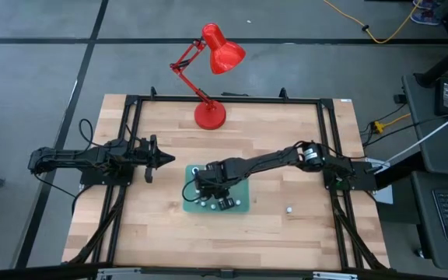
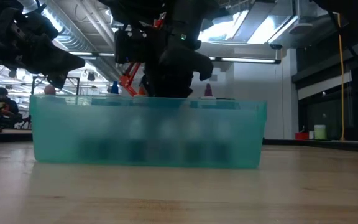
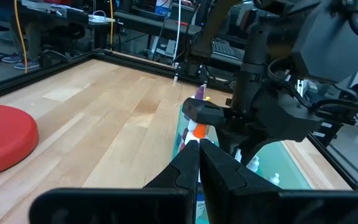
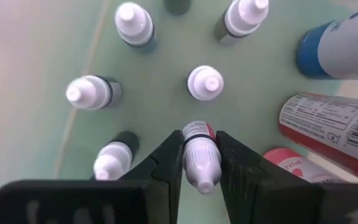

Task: Pick & Place food coloring
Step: Put the small pink bottle into the green bin

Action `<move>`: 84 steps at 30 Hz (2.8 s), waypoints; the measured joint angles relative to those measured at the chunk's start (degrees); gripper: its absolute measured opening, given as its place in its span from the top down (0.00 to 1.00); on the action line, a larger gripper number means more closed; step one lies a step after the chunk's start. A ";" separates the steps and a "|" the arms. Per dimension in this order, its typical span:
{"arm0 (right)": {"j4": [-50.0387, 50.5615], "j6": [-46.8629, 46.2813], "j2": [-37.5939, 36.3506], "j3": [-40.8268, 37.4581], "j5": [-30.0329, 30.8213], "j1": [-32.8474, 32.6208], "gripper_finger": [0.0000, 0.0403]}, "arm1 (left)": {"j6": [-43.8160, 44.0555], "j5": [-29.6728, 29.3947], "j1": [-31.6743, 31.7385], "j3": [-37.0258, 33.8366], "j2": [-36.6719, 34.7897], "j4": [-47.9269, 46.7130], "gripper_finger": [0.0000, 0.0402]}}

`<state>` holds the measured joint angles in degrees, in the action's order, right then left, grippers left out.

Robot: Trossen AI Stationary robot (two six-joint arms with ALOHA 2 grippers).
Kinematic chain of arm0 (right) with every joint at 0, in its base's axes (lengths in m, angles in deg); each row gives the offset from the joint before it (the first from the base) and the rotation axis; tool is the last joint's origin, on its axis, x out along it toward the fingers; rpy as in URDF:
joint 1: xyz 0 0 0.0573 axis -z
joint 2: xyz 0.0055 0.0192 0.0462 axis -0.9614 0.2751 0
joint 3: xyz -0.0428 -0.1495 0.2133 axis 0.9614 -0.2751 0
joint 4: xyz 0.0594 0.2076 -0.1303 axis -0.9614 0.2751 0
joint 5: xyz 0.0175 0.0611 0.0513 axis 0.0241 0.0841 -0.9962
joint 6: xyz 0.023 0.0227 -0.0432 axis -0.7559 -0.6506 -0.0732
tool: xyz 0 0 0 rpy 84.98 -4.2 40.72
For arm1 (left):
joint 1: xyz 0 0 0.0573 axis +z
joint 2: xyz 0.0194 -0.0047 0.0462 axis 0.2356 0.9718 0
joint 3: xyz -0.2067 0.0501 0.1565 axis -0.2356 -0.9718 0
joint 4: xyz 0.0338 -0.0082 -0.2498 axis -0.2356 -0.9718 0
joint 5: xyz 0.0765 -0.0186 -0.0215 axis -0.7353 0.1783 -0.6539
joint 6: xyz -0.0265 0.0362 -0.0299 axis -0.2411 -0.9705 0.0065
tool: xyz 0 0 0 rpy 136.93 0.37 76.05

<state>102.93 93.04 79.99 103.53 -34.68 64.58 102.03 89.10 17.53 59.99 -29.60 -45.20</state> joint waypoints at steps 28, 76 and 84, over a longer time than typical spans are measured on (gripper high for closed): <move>6.12 1.68 0.13 9.42 4.85 -2.66 0.78 | -0.01 0.00 0.00 0.00 0.00 0.00 0.98; 0.21 6.13 0.04 2.53 0.93 -3.71 0.65 | -0.01 0.00 0.00 0.00 0.00 0.00 0.97; -0.14 6.20 0.04 2.53 0.94 -3.71 0.63 | 0.01 0.00 0.00 0.00 0.00 0.00 0.98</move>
<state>102.79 99.24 80.04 106.06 -33.74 60.86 102.05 89.10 17.53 59.99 -29.60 -45.20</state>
